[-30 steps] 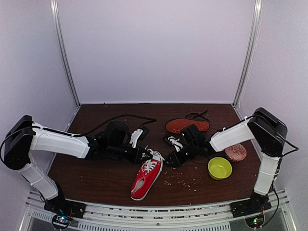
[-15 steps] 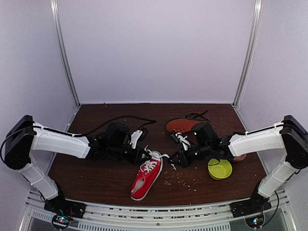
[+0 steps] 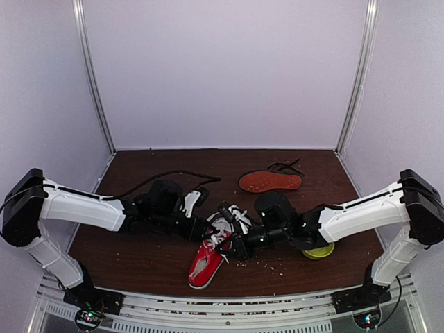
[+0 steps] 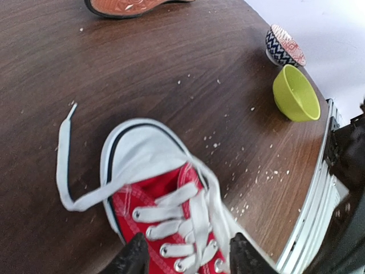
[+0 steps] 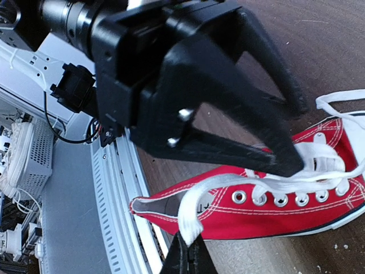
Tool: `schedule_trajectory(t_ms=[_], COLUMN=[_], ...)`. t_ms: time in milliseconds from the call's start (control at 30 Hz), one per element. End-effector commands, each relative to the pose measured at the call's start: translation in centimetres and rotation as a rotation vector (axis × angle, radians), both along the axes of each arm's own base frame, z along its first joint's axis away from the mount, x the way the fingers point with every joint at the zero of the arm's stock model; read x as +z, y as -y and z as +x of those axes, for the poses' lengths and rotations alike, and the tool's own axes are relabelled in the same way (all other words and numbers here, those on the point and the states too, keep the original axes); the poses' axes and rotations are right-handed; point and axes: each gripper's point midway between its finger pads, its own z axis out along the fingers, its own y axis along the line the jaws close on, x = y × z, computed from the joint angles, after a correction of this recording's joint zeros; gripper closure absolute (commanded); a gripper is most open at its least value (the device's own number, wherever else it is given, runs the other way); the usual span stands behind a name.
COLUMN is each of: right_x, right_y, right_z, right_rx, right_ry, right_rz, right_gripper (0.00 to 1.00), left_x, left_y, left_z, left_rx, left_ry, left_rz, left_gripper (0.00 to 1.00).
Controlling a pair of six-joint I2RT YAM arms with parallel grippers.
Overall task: Tie the shoes
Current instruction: Cross the shoelace with the shoelace.
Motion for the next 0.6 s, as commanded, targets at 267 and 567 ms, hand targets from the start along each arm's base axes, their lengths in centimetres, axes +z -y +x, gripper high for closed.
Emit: schedule_trajectory(t_ms=[267,567], right_x=[1.3,1.5], right_y=[-1.2,-1.9], right_z=[2.1,2.5], right_rx=[-0.087,-0.113], right_ry=[0.031,0.030], right_rz=[0.012,0.010], right_gripper=[1.00,1.00], left_x=[-0.6,-1.8], left_y=[-1.8,-1.4], left_z=[-1.5,-1.2], left_rx=[0.032,0.038], left_ry=[-0.024,-0.047], left_rz=[-0.046,-0.023], left_gripper=[0.50,0.62])
